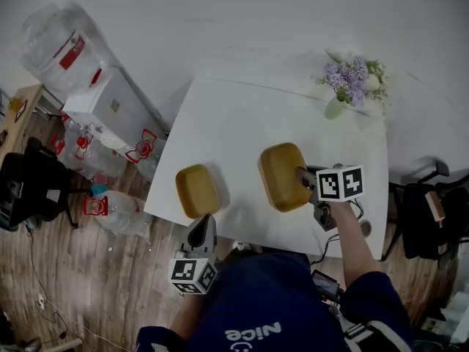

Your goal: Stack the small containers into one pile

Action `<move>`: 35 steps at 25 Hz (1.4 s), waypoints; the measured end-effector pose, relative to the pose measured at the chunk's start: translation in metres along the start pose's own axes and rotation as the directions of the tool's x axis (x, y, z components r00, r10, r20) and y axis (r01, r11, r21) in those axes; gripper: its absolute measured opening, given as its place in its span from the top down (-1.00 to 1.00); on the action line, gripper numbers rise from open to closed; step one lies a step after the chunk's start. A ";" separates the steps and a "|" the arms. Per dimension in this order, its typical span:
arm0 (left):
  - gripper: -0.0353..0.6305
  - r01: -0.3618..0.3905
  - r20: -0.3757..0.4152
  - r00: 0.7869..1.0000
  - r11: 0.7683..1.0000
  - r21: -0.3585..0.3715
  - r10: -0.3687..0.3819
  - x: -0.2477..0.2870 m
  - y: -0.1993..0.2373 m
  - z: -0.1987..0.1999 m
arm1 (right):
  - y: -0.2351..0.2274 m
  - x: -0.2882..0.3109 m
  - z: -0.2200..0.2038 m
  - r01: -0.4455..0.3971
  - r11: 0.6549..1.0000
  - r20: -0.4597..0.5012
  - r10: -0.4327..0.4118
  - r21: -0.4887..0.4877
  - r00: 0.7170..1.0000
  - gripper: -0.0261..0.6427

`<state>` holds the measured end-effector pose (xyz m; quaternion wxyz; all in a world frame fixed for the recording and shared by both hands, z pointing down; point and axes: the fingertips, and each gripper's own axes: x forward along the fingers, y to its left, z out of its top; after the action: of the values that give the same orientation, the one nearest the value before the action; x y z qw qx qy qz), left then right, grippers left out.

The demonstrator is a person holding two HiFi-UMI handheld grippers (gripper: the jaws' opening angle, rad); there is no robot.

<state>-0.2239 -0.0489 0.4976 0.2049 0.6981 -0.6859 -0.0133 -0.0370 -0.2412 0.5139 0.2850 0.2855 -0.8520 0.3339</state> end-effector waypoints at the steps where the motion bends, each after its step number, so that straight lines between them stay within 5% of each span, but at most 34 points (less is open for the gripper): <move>1: 0.83 -0.016 0.007 1.000 1.000 -0.003 0.016 -0.005 0.006 0.001 | 0.009 0.006 -0.001 -0.007 1.000 0.001 0.007 0.005 1.000 0.75; 18: 0.83 -0.212 0.074 0.973 0.974 -0.073 0.218 -0.062 0.074 0.001 | 0.154 0.097 -0.001 -0.173 0.983 -0.001 0.173 0.060 0.985 0.75; 35: 0.83 -0.349 0.075 0.930 0.928 -0.133 0.360 -0.108 0.112 -0.013 | 0.200 0.160 -0.024 -0.139 0.988 -0.074 0.144 0.064 0.987 0.75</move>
<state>-0.3325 0.0611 0.5153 0.2106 0.5480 -0.8080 -0.0505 -0.2733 -0.1486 0.5558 0.2852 0.2192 -0.8481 0.3890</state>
